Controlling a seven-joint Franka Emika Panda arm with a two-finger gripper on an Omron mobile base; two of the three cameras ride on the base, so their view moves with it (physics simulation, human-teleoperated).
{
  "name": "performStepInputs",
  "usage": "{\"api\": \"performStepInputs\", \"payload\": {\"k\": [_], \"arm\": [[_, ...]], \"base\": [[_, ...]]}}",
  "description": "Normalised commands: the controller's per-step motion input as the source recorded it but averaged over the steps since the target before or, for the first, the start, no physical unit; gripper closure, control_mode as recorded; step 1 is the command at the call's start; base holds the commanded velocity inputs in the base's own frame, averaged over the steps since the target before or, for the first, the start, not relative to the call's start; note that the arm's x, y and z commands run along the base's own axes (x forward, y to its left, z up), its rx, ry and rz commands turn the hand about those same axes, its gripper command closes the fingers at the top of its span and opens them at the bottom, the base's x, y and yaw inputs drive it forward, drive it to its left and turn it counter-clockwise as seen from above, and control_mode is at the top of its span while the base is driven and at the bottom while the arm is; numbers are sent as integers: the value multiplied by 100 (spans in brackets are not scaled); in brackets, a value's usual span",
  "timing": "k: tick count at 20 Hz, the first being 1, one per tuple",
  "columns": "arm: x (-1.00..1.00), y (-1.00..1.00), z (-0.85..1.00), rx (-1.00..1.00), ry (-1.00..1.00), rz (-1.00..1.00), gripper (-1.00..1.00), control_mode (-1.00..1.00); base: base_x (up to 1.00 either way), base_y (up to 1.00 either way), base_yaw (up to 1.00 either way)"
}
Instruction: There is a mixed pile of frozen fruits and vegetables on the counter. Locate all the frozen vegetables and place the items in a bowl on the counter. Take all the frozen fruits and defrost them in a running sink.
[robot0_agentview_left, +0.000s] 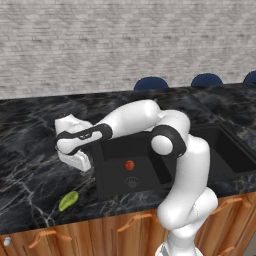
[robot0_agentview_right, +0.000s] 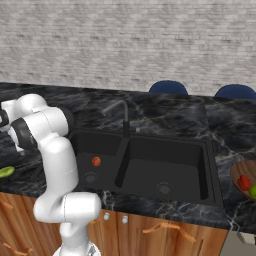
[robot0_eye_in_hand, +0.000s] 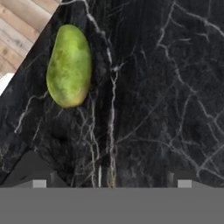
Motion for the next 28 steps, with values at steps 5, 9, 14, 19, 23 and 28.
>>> {"api": "performStepInputs", "payload": {"k": [5, 9, 14, 19, 23, 28], "arm": [[-10, 8, 2, 2, 1, 4, -100, -100], [-39, 31, 0, 4, 2, 4, -100, -100], [-39, 9, -1, 5, 11, 7, -100, -100], [-19, 4, 0, 0, 7, 12, -100, -100], [-38, 11, -3, -1, 7, 2, -100, -100], [-44, -4, -5, 0, 7, 0, -100, -100]], "base": [[0, 0, 0], [0, 0, 0], [0, 0, 0], [0, 0, 0], [0, 0, 0], [0, 0, 0]]}}
